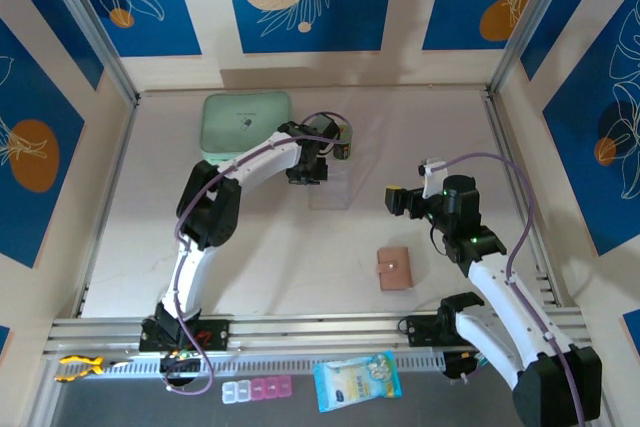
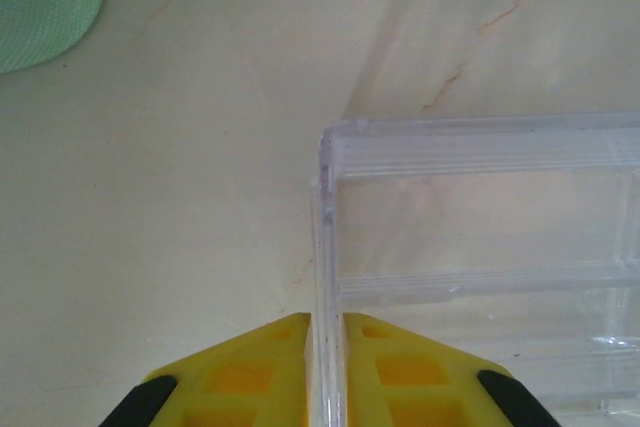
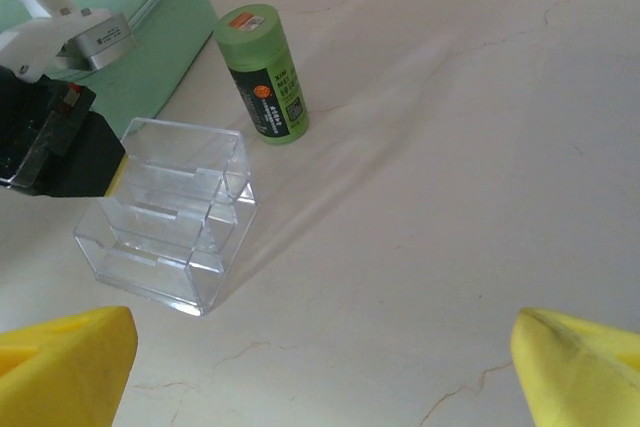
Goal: Take the credit cards out of the card holder
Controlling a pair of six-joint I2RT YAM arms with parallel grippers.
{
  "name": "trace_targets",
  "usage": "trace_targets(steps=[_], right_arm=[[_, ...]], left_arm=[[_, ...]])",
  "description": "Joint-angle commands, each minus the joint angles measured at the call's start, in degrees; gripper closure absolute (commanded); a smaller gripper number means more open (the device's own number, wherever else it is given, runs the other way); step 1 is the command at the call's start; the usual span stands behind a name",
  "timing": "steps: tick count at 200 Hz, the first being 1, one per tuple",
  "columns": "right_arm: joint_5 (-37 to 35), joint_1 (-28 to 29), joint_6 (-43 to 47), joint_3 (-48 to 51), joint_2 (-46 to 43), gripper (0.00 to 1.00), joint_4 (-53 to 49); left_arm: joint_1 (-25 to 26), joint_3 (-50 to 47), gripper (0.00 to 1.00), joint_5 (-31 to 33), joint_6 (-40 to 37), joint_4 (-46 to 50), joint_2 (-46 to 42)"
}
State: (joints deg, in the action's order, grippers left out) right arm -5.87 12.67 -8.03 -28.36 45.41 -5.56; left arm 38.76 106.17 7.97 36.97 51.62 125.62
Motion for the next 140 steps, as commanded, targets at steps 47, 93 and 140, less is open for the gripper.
trace_targets(steps=[47, 93, 140], right_arm=[[-2.01, 1.72, -3.03, -1.54, -2.69, 0.04, -5.03], [-0.66, 2.35, -14.42, -8.06, -1.72, 0.07, -20.24], [0.67, 4.25, -27.59, -13.75, 2.30, 0.12, -36.80]], left_arm=[[-0.44, -2.08, 0.85, -1.24, -1.61, 0.16, -5.68], [-0.50, -4.56, 0.84, -2.06, -2.56, -1.02, -10.19], [-1.73, -10.27, 0.80, -4.41, -5.91, -3.04, -17.76]])
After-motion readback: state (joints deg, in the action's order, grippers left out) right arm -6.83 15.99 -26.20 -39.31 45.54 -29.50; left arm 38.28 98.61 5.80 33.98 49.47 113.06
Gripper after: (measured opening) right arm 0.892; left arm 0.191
